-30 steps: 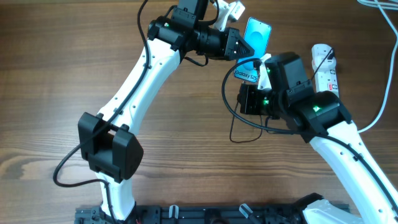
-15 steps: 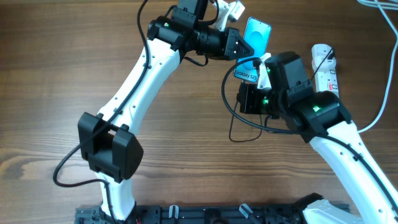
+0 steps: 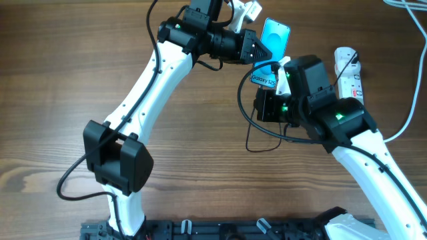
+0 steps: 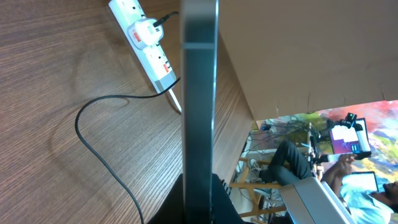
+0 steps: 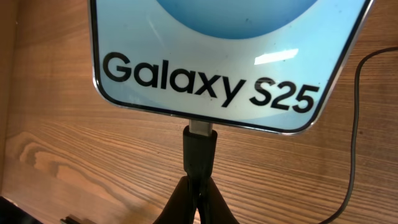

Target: Plug charger to phone and switch on socket

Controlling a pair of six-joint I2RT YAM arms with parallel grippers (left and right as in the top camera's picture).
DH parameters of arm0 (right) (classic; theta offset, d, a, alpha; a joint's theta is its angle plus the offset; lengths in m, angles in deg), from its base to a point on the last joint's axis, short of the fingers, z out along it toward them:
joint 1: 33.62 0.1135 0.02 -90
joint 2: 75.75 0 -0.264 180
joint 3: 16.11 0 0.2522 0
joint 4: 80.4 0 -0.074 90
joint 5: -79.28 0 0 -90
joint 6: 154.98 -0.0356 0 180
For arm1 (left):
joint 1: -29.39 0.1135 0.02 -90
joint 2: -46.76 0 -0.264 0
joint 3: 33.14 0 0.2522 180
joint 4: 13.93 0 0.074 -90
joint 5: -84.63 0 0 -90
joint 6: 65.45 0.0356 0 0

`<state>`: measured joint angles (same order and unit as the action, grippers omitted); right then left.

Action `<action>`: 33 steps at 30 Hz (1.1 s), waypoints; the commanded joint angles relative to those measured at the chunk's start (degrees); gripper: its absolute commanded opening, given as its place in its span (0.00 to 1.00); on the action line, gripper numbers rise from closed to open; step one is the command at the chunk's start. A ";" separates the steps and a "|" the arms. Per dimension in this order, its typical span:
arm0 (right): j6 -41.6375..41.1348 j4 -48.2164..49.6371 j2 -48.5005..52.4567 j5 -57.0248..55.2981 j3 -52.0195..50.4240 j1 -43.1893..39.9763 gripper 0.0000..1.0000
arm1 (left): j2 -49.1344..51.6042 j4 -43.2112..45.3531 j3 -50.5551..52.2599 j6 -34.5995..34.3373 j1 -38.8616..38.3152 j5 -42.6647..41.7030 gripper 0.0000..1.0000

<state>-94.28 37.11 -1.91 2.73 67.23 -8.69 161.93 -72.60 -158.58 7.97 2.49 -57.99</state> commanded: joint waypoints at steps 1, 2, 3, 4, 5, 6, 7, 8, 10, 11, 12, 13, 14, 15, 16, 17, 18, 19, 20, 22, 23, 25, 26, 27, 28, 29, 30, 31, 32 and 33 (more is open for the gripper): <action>0.59 1.29 0.20 -0.96 0.94 -0.26 0.04 | -1.84 -0.09 -0.07 1.62 0.11 -3.65 0.04; 0.57 1.36 0.20 -0.94 0.94 -0.37 0.04 | -1.84 -0.09 -0.07 1.62 0.11 -3.69 0.04; 0.15 1.33 0.20 -0.92 0.94 -0.57 0.04 | -1.84 -0.11 -0.07 1.62 0.11 -3.69 0.04; -0.28 1.29 0.20 -0.90 0.94 -0.87 0.04 | -1.84 -0.11 -0.07 1.64 0.11 -3.69 0.04; -0.24 1.29 0.20 -0.35 0.94 -1.29 0.04 | -1.84 -0.11 -0.07 1.64 0.11 -3.69 0.04; -0.24 1.33 0.20 0.24 0.94 -1.70 0.04 | -1.84 -0.11 -0.07 1.64 0.11 -3.69 0.04; -0.24 1.36 0.20 0.85 0.94 -2.14 0.04 | -1.84 -0.11 -0.07 1.64 0.11 -3.69 0.04; -0.20 1.36 0.20 1.49 0.94 -2.75 0.04 | -1.84 -0.11 -0.07 1.64 0.11 -3.69 0.04; 0.00 1.27 0.20 1.75 0.94 -3.23 0.04 | -1.84 -0.11 -0.07 1.75 0.11 -3.67 0.04; 0.09 1.25 0.20 1.88 0.94 -3.34 0.04 | -1.84 -0.13 -0.07 2.27 0.11 -3.69 0.04; 0.31 1.25 0.20 2.10 0.94 -3.39 0.04 | -1.84 -0.24 -0.07 2.82 0.11 -3.67 0.04; 0.42 1.22 0.20 2.12 0.94 -3.37 0.04 | -1.84 -0.33 -0.07 2.97 0.11 -3.63 0.04; 0.42 1.20 0.20 2.10 0.94 -3.37 0.05 | -1.84 -0.33 -0.07 2.93 0.11 -3.65 0.04; 0.42 1.20 0.20 2.10 0.94 -3.37 0.04 | -1.84 -0.33 -0.07 2.93 0.11 -3.65 0.04; 0.42 1.20 0.20 2.10 0.94 -3.37 0.04 | -1.84 -0.35 -0.07 2.93 0.11 -3.65 0.04; 0.42 1.22 0.20 2.10 0.94 -3.37 0.04 | -1.84 -0.33 -0.07 2.93 0.11 -3.65 0.04; 0.42 1.20 0.20 2.10 0.94 -3.37 0.04 | -1.84 -0.33 -0.07 2.93 0.11 -3.65 0.04; 0.42 1.20 0.17 2.10 0.96 -3.37 0.04 | -1.84 -0.35 -0.07 2.93 0.11 -3.65 0.04; 0.39 1.14 0.17 2.10 1.05 -3.37 0.04 | -1.84 -0.35 -0.07 2.95 0.11 -3.63 0.04; 0.42 1.09 0.20 2.10 1.44 -3.37 0.04 | -1.84 -0.35 -0.07 2.97 0.11 -3.21 0.04; 0.42 1.11 0.17 2.08 1.68 -3.37 0.04 | -1.84 -0.35 -0.07 2.97 0.11 -3.21 0.04; 0.72 1.01 0.17 2.08 2.34 -3.37 0.04 | -1.84 -0.39 -0.07 2.95 0.11 -3.21 0.04; 0.83 0.74 0.17 2.08 2.71 -3.37 0.04 | -1.84 -0.55 -0.07 2.95 0.11 -3.21 0.04; 0.83 0.57 0.17 2.08 2.97 -3.37 0.04 | -1.84 -0.61 -0.07 2.95 0.11 -3.21 0.04; 0.85 0.26 0.17 2.03 3.34 -3.37 0.04 | -1.84 -0.76 -0.07 2.97 0.11 -3.21 0.04; 0.87 0.09 0.20 2.01 3.61 -3.37 0.05 | -1.84 -0.85 -0.07 2.97 0.11 -3.21 0.04; 0.85 0.04 0.20 1.86 3.76 -3.37 0.04 | -1.84 -0.96 -0.07 2.97 0.11 -3.21 0.04; 0.87 -0.02 0.20 1.73 3.87 -3.37 0.04 | -1.84 -0.96 -0.07 2.97 0.11 -3.21 0.04; 0.83 -0.20 0.20 1.42 4.02 -3.37 0.04 | -1.84 -0.98 -0.07 2.97 0.11 -3.21 0.04; 0.85 -0.22 0.20 1.44 4.04 -3.37 0.04 | -1.84 -0.98 -0.07 2.97 0.11 -3.21 0.04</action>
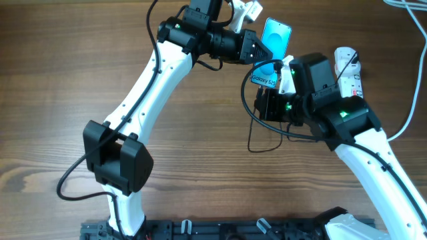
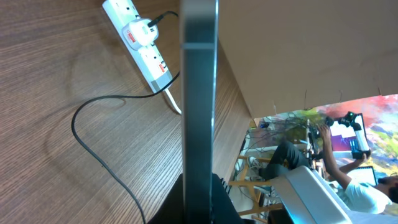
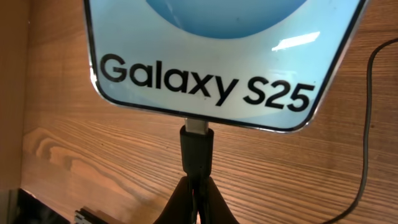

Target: Plug charger to phone and switch on socket

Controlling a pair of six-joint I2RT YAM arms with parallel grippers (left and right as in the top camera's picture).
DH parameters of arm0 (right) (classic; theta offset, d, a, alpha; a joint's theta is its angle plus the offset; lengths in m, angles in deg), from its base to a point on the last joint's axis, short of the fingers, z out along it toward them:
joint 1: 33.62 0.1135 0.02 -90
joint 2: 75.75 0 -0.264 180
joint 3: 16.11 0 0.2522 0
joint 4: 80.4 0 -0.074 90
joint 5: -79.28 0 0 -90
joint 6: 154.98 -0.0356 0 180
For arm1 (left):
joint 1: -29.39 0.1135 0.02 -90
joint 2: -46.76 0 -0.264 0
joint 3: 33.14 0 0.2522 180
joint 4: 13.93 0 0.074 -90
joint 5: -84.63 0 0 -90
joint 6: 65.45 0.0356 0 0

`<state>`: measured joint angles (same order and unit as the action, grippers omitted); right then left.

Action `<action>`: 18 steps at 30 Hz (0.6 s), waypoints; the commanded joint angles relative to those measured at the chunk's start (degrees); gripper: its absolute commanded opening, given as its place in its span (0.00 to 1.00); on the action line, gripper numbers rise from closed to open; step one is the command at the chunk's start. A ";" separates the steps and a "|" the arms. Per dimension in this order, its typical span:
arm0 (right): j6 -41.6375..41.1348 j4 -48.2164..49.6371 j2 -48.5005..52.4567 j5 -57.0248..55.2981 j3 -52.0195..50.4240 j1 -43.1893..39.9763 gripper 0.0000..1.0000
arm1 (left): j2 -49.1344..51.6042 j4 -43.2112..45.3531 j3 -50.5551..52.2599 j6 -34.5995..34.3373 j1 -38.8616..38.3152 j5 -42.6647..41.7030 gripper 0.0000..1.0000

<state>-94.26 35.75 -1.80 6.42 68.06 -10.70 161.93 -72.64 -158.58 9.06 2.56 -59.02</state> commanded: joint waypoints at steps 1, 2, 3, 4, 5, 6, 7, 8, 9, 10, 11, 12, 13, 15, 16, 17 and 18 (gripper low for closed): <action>0.81 1.09 0.07 -2.23 3.21 -1.36 0.04 | -1.84 -0.94 -0.07 1.86 0.04 -2.19 0.04; 0.79 0.98 0.09 -2.23 3.21 -1.36 0.04 | -1.84 -0.94 -0.07 1.88 0.04 -2.19 0.04; 0.79 0.87 0.07 -2.23 3.21 -1.36 0.04 | -1.84 -0.94 -0.07 1.88 0.04 -2.19 0.04; 0.81 0.79 0.07 -2.25 3.21 -1.36 0.04 | -1.84 -0.94 -0.07 1.88 0.04 -2.19 0.04; 0.81 0.76 0.09 -2.25 3.21 -1.36 0.04 | -1.84 -0.94 -0.07 1.88 0.04 -2.19 0.04; 0.81 0.81 0.07 -2.27 3.21 -1.36 0.04 | -1.84 -0.94 -0.07 1.86 0.04 -2.21 0.04; 0.79 0.90 0.07 -2.27 3.26 -1.36 0.04 | -1.84 -0.96 -0.07 1.86 0.04 -2.19 0.04; 0.79 1.01 0.09 -2.27 3.37 -1.36 0.04 | -1.84 -1.03 -0.07 1.86 0.04 -2.21 0.04; 0.79 1.01 0.09 -2.29 3.56 -1.38 0.04 | -1.84 -1.14 -0.07 1.86 0.04 -2.21 0.04; 0.79 1.03 0.09 -2.32 3.78 -1.36 0.04 | -1.84 -1.20 -0.07 1.86 0.04 -2.21 0.04; 0.81 1.11 0.09 -2.32 4.07 -1.36 0.04 | -1.84 -1.33 -0.07 1.84 0.04 -2.21 0.04; 0.81 1.09 0.09 -2.32 4.31 -1.36 0.04 | -1.84 -1.38 -0.07 1.84 0.04 -2.21 0.04; 0.79 1.16 0.09 -2.29 4.48 -1.36 0.04 | -1.84 -1.44 -0.07 1.81 0.04 -2.23 0.04; 0.79 1.27 0.09 -2.32 4.50 -1.36 0.04 | -1.84 -1.66 -0.07 1.79 0.02 -2.25 0.04; 0.81 1.25 0.09 -2.32 4.50 -1.36 0.04 | -1.84 -1.86 -0.07 1.81 0.02 -2.23 0.04; 0.81 1.25 0.09 -2.36 4.50 -1.36 0.04 | -1.84 -2.01 -0.07 1.81 0.02 -2.23 0.04; 0.76 1.29 0.09 -2.54 4.50 -1.36 0.04 | -1.84 -2.05 -0.07 1.79 0.02 -2.25 0.04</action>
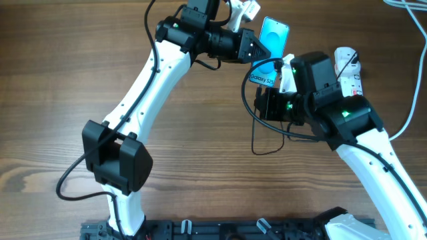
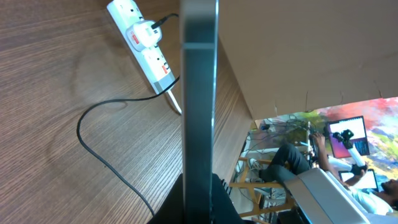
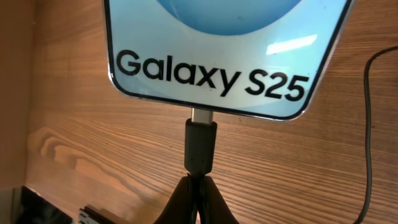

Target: Plug charger to phone and switch on socket

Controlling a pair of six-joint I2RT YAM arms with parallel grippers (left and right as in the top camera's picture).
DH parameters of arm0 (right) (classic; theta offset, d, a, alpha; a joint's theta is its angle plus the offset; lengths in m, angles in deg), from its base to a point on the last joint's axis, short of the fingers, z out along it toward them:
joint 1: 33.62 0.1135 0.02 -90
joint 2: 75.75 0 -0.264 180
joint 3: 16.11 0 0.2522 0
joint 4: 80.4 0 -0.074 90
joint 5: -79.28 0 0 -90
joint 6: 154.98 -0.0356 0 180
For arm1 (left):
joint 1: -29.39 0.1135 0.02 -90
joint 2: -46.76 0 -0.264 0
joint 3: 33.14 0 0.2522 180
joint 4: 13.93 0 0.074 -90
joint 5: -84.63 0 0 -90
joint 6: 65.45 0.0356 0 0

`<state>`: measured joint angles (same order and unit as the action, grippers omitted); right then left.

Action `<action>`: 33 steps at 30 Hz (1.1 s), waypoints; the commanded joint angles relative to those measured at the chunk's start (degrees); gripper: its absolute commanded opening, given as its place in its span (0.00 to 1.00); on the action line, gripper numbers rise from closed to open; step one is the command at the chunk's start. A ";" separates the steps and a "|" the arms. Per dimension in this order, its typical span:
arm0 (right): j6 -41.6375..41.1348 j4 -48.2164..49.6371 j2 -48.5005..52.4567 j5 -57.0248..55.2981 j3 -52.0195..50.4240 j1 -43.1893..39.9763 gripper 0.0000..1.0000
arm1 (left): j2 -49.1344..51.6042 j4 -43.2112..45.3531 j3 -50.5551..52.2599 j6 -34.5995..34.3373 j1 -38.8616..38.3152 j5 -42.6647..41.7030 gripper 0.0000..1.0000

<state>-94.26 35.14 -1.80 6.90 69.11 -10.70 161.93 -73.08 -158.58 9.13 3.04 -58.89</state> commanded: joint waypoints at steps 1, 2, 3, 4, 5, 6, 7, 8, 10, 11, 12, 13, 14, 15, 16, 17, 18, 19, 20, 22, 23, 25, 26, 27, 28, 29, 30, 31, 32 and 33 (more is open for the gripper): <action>0.76 2.05 0.09 -3.02 3.45 -1.38 0.04 | -1.84 -1.62 -0.07 1.73 -0.46 -2.38 0.04; 0.70 2.19 0.09 -2.99 3.45 -1.36 0.04 | -1.84 -1.62 -0.07 1.70 -0.46 -2.40 0.04; 0.66 2.27 0.09 -2.99 3.45 -1.36 0.04 | -1.84 -1.62 -0.07 1.68 -0.46 -2.40 0.04; 0.68 2.43 0.09 -3.02 3.45 -1.36 0.04 | -1.84 -1.62 -0.07 1.49 -0.46 -2.40 0.04; 0.72 2.49 0.09 -3.02 3.45 -1.36 0.04 | -1.84 -1.62 -0.07 1.49 -0.46 -2.64 0.04; 0.72 2.62 0.09 -3.02 3.45 -1.36 0.04 | -1.84 -1.68 -0.07 1.49 -0.46 -2.89 0.04; 0.68 2.75 0.09 -3.04 3.45 -1.36 0.04 | -1.84 -1.79 -0.07 1.49 -0.46 -3.28 0.04; 0.61 2.89 0.09 -3.04 3.45 -1.36 0.05 | -1.84 -1.84 -0.07 1.49 -0.46 -3.58 0.04; 0.52 3.21 0.09 -3.02 3.45 -1.36 0.04 | -1.84 -1.84 -0.07 1.38 -0.46 -4.11 0.04; 0.28 3.43 0.09 -3.06 3.43 -1.36 0.05 | -1.84 -1.86 -0.07 1.27 -0.46 -4.11 0.04; 0.11 3.50 0.09 -3.28 3.43 -1.36 0.04 | -1.84 -1.99 -0.07 1.27 -0.46 -4.11 0.04; 0.13 3.52 0.09 -3.96 3.43 -1.36 0.04 | -1.84 -2.05 -0.07 1.27 -0.46 -4.11 0.04; 0.11 3.52 0.09 -4.42 3.45 -1.36 0.05 | -1.84 -2.23 -0.07 1.27 -0.46 -4.09 0.04; 0.11 3.52 0.09 -4.76 3.43 -1.36 0.04 | -1.84 -2.45 -0.07 1.27 -0.46 -4.09 0.04; 0.15 3.56 0.09 -4.79 3.45 -1.36 0.04 | -1.84 -2.51 -0.07 1.25 -0.46 -4.11 0.04; 0.15 3.61 0.09 -5.07 3.45 -1.36 0.04 | -1.84 -2.71 -0.07 1.25 -0.46 -4.11 0.04; 0.15 3.61 0.09 -5.66 3.45 -1.36 0.04 | -1.84 -2.91 -0.07 1.25 -0.46 -4.11 0.04; 0.22 3.61 0.09 -6.27 3.43 -1.36 0.04 | -1.84 -3.15 -0.07 1.25 -0.46 -4.11 0.04; 0.24 3.61 0.09 -6.95 3.45 -1.36 0.04 | -1.84 -3.32 -0.07 1.27 -0.46 -4.11 0.04; 0.63 3.80 0.09 -7.76 3.45 -1.36 0.04 | -1.84 -3.63 -0.07 1.29 -0.46 -4.11 0.04; 0.83 4.15 0.09 -7.78 3.43 -1.36 0.04 | -1.84 -3.80 -0.07 1.27 -0.46 -4.11 0.04; 0.79 5.25 0.09 -7.76 3.43 -1.36 0.04 | -1.84 -4.42 -0.07 1.27 -0.46 -4.11 0.04; 0.76 5.57 0.09 -7.76 3.43 -1.38 0.04 | -1.84 -4.63 -0.07 1.27 -0.46 -4.11 0.04; 0.72 5.99 0.09 -7.76 3.45 -1.36 0.04 | -1.84 -4.90 -0.07 1.25 -0.44 -4.13 0.04; 0.63 6.43 0.09 -7.74 3.45 -1.36 0.04 | -1.84 -5.09 -0.07 1.22 -0.44 -4.13 0.04; 0.61 6.58 0.09 -7.74 3.45 -1.36 0.04 | -1.84 -5.18 -0.07 1.01 -0.44 -4.13 0.04; 0.63 6.71 0.09 -7.72 3.45 -1.36 0.04 | -1.84 -5.20 -0.07 0.72 -0.44 -4.13 0.04; 0.63 6.71 0.09 -7.67 3.43 -1.36 0.05 | -1.84 -5.11 -0.07 -0.09 -0.44 -4.13 0.04; 0.63 6.69 0.09 -7.45 3.45 -1.36 0.05 | -1.84 -5.03 -0.07 -0.52 -0.44 -4.15 0.04; 0.63 6.69 0.09 -7.26 3.45 -1.36 0.05 | -1.84 -5.01 -0.07 -0.92 -0.44 -4.15 0.04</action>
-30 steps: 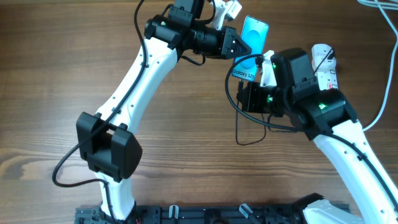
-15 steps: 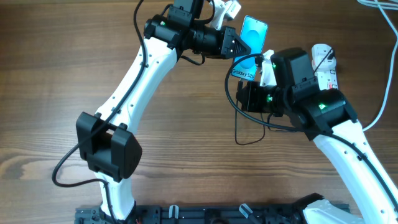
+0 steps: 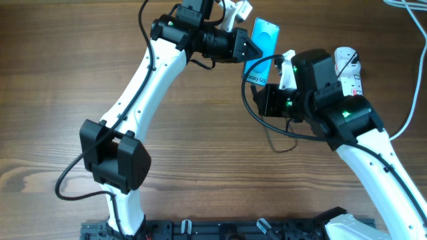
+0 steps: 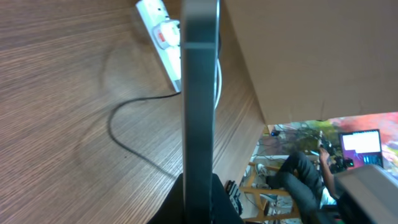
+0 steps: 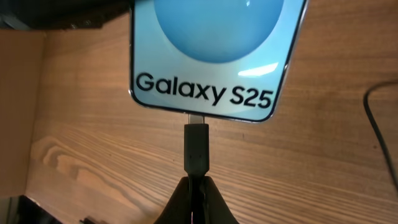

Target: Plug charger to phone and switch on socket

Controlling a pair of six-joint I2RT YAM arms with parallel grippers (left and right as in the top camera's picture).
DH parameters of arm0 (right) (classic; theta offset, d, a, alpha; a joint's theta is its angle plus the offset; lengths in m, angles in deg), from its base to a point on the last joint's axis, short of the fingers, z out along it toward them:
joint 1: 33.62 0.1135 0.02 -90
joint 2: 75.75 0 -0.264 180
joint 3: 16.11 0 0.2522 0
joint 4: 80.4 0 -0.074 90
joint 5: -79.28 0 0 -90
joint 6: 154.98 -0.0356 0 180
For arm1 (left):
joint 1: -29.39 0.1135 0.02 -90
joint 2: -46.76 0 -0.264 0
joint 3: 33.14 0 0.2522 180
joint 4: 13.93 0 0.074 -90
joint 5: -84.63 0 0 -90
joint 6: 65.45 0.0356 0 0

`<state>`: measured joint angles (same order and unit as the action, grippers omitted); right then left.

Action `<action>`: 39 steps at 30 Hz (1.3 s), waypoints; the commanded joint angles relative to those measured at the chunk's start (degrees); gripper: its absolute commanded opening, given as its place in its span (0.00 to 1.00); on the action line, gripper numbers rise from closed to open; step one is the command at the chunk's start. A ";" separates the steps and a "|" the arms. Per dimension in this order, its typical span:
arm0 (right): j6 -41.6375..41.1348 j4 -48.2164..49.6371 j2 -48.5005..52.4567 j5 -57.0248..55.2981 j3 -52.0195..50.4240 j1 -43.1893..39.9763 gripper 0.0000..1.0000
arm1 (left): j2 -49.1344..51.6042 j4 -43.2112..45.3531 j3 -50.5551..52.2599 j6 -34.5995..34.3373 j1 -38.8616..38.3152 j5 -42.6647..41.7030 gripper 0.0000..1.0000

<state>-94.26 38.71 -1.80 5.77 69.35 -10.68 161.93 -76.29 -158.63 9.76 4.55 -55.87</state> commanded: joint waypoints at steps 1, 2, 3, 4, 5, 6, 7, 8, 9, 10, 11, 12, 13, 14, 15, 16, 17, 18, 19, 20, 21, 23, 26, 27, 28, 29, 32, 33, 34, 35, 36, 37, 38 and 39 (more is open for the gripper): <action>0.63 3.13 0.09 -6.03 3.21 -1.38 0.04 | -1.84 -1.77 -0.02 -2.01 -1.95 -7.15 0.04; 0.59 3.13 0.09 -5.92 3.19 -1.38 0.04 | -1.84 -1.77 -0.02 -2.19 -1.95 -7.15 0.04; 0.61 3.06 0.09 -5.90 3.19 -1.38 0.04 | -1.84 -1.79 -0.02 -2.19 -1.95 -7.15 0.04; 0.63 2.95 0.09 -5.90 3.21 -1.38 0.04 | -1.84 -1.79 -0.02 -2.16 -1.95 -7.13 0.04; 0.61 2.73 0.09 -5.88 3.19 -1.38 0.04 | -1.84 -1.73 -0.02 -2.19 -1.95 -7.13 0.04; 0.66 2.47 0.09 -5.62 3.21 -1.38 0.04 | -1.84 -1.40 -0.02 -2.19 -1.95 -7.10 0.04; 0.70 2.08 0.09 -5.09 3.19 -1.38 0.04 | -1.84 -0.79 -0.02 -2.19 -1.92 -7.08 0.04; 0.70 1.66 0.09 -4.39 3.21 -1.38 0.04 | -1.84 0.15 -0.02 -2.43 -1.88 -7.04 0.04; 0.70 1.22 0.09 -3.69 3.21 -1.38 0.04 | -1.84 1.25 -0.02 -3.39 -1.70 -6.75 0.04; 0.76 0.87 0.09 -3.10 3.21 -1.38 0.05 | -1.84 2.36 -0.02 -5.07 -1.46 -6.08 0.04; 0.79 0.15 0.07 -2.16 3.19 -1.38 0.04 | -1.84 3.98 -0.02 -7.48 -1.03 -4.83 0.04; 0.79 -0.57 0.02 -1.60 3.21 -1.38 0.04 | -1.84 5.25 -0.02 -9.25 -0.57 -3.76 0.04; 0.76 -1.44 0.02 -1.38 3.21 -1.38 0.04 | -1.84 6.38 -0.02 -10.78 -0.02 -2.82 0.04; 0.76 -2.27 -0.09 -1.38 3.21 -1.38 0.04 | -1.84 7.39 -0.02 -12.68 0.52 -2.05 0.04; 0.79 -3.04 -0.24 -1.38 3.21 -1.38 0.04 | -1.84 8.26 -0.02 -14.67 1.14 -1.86 0.04; 0.72 -3.54 -0.44 -1.36 3.21 -1.38 0.04 | -1.84 9.03 -0.02 -17.14 1.79 -1.90 0.04; 0.70 -3.76 -0.74 -1.27 3.21 -1.38 0.04 | -1.84 9.49 -0.02 -19.45 2.38 -1.90 0.04; 0.74 -3.72 -1.11 -0.87 3.21 -1.38 0.04 | -1.84 9.68 -0.02 -21.09 2.93 -1.92 0.04; 0.66 -3.58 -1.44 -0.61 3.21 -1.38 0.04 | -1.84 9.68 -0.02 -22.01 3.28 -1.90 0.04; 0.68 -3.23 -1.99 0.02 3.21 -1.38 0.04 | -1.84 9.62 -0.02 -22.67 3.67 -1.95 0.04; 0.66 -2.89 -2.64 0.50 3.21 -1.38 0.04 | -1.84 9.44 -0.02 -23.21 3.93 -1.97 0.04; 0.63 -2.36 -4.28 0.79 3.21 -1.38 0.04 | -1.84 9.22 -0.02 -23.32 4.26 -2.14 0.04; 0.66 -2.12 -7.67 -1.66 3.21 -1.38 0.04 | -1.84 9.25 -0.02 -28.37 4.52 -2.12 0.04; 0.66 -2.12 -8.76 -2.71 3.21 -1.38 0.04 | -1.84 9.27 -0.02 -31.10 4.63 -2.21 0.04; 0.76 -2.12 -9.88 -3.61 3.21 -1.38 0.04 | -1.84 9.44 -0.02 -33.99 4.83 -2.60 0.04; 0.81 -2.12 -10.91 -4.15 3.21 -1.38 0.04 | -1.84 9.64 -0.02 -35.34 4.92 -3.02 0.04; 0.83 -2.05 -13.60 -4.92 3.19 -1.38 0.04 | -1.84 11.65 -0.02 -38.84 5.31 -6.73 0.04; 0.83 -1.81 -14.38 -4.92 3.19 -1.38 0.04 | -1.84 12.57 -0.02 -39.69 5.31 -8.33 0.04; 0.85 -1.53 -15.04 -4.90 3.19 -1.38 0.04 | -1.84 13.68 -0.02 -40.26 5.31 -10.10 0.04; 0.83 -1.27 -15.58 -4.92 3.19 -1.38 0.04 | -1.84 15.04 -0.02 -41.35 5.31 -11.76 0.04; 0.83 -1.05 -15.98 -5.09 3.19 -1.38 0.04 | -1.84 16.94 -0.02 -42.64 5.31 -13.79 0.04; 0.83 -0.83 -16.26 -5.11 3.19 -1.38 0.04 | -1.84 18.10 -0.02 -43.45 5.29 -14.91 0.04; 0.83 -0.68 -16.44 -5.05 3.19 -1.38 0.05 | -1.84 19.69 -0.02 -44.44 5.25 -16.06 0.04; 0.81 -0.68 -16.44 -5.07 3.19 -1.38 0.04 | -1.84 21.29 -0.02 -44.92 5.25 -17.07 0.04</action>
<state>-94.24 37.50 -17.62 2.07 71.41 -11.71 161.93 -58.83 -158.47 -29.80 9.38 -64.37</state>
